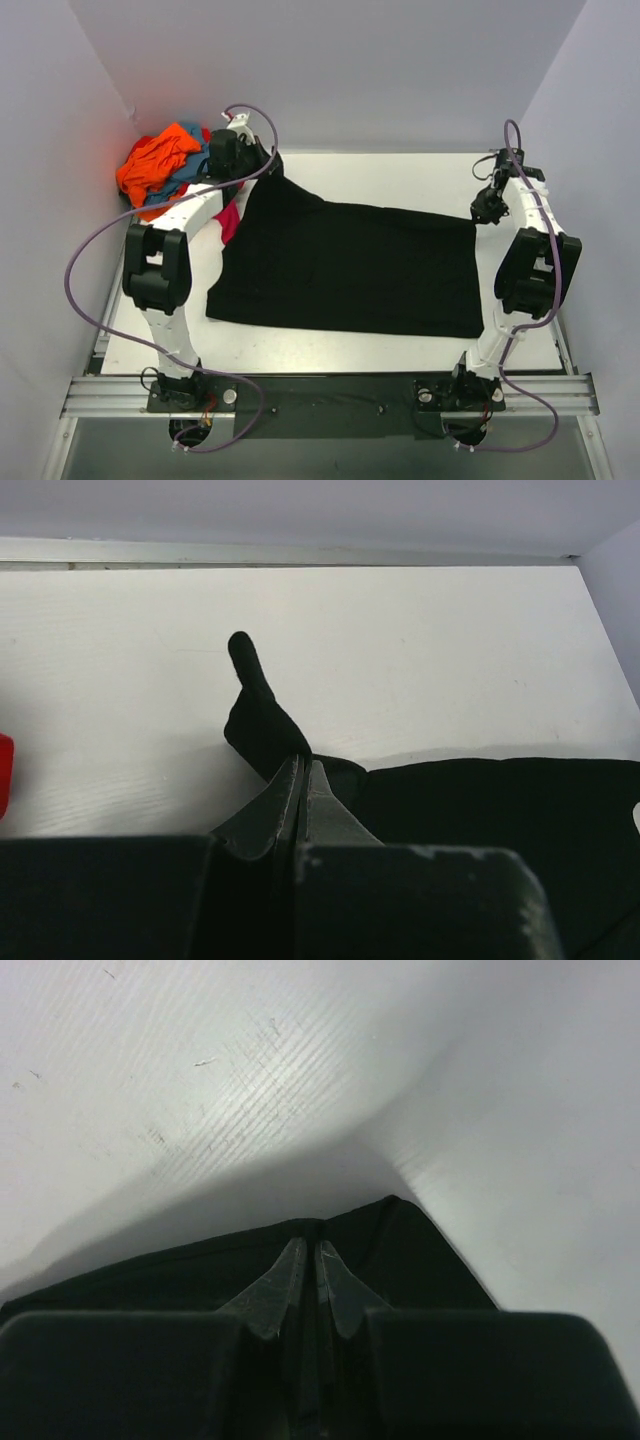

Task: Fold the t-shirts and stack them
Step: Grap the side of the flattened tshirt furthest away from the robot with both arms, then fold the other side of the tshirt into a rectangle

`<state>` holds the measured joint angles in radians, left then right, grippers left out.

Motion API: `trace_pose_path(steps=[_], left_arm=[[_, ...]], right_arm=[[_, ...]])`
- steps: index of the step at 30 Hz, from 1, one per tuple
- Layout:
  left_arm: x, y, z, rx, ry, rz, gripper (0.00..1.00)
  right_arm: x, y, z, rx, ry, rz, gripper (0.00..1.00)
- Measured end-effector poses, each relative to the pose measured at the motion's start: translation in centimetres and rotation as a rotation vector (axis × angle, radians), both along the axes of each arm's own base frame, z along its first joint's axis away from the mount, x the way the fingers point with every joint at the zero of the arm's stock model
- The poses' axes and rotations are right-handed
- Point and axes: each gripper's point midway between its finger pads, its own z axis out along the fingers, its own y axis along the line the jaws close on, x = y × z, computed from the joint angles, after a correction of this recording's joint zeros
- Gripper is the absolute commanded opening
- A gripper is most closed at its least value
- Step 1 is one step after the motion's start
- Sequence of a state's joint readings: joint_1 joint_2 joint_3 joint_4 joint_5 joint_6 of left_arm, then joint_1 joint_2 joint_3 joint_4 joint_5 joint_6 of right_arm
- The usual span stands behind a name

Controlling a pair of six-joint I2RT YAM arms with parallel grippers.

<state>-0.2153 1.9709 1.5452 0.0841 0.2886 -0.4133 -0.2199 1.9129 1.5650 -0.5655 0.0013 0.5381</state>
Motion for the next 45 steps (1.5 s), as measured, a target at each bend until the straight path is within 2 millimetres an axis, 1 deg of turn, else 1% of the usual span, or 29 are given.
trace_pose_path(steps=[4,7,10,14,17,19,21,23,30,33,34,36,39,42,45], left_arm=[[-2.0,0.4,1.3,0.019,-0.039,0.018,0.00],[-3.7,0.9,2.3,0.039,-0.063,0.036,0.00],[-5.1,1.6,3.8,0.087,-0.109,0.068,0.00],[-6.8,1.2,6.4,0.148,-0.189,0.090,0.00],[-8.1,1.0,7.5,0.175,-0.221,0.101,0.00],[-8.7,1.5,7.7,0.197,-0.228,0.125,0.00],[-8.9,2.3,7.4,0.222,-0.222,0.157,0.00],[-9.3,3.1,6.6,0.240,-0.208,0.186,0.00],[-12.6,5.7,0.8,0.291,-0.099,0.260,0.00],[-14.1,6.6,-1.0,0.297,-0.066,0.282,0.00],[-14.6,6.8,-1.3,0.297,-0.061,0.288,0.00],[-15.8,7.2,-1.6,0.296,-0.059,0.301,0.00],[-17.2,7.2,-1.0,0.281,-0.081,0.311,0.00],[-18.4,6.7,-0.3,0.257,-0.106,0.310,0.00],[-19.5,6.1,-0.4,0.244,-0.106,0.304,0.00]], right_arm=[[-1.2,-0.2,0.8,0.005,-0.013,-0.029,0.00],[-1.8,-0.2,1.2,0.006,-0.019,-0.042,0.00],[-2.1,-0.2,1.3,0.008,-0.022,-0.052,0.00],[-2.7,0.0,1.2,0.010,-0.015,-0.055,0.00],[-3.2,0.0,1.1,0.006,-0.008,-0.059,0.00],[-3.4,0.0,1.2,0.005,-0.010,-0.061,0.00],[-3.7,0.0,1.4,0.006,-0.013,-0.065,0.00],[-4.1,0.0,1.4,0.007,-0.013,-0.070,0.00],[-6.3,0.2,0.9,0.000,0.009,-0.105,0.00],[-7.3,0.1,0.5,-0.003,0.018,-0.128,0.00],[-7.7,0.0,0.3,-0.004,0.024,-0.135,0.00],[-8.6,-0.1,0.1,-0.005,0.031,-0.151,0.00],[-9.6,-0.2,-0.1,-0.003,0.036,-0.170,0.00],[-10.2,-0.1,-0.4,0.000,0.031,-0.183,0.00],[-11.2,-0.2,-1.6,0.018,0.044,-0.209,0.00]])
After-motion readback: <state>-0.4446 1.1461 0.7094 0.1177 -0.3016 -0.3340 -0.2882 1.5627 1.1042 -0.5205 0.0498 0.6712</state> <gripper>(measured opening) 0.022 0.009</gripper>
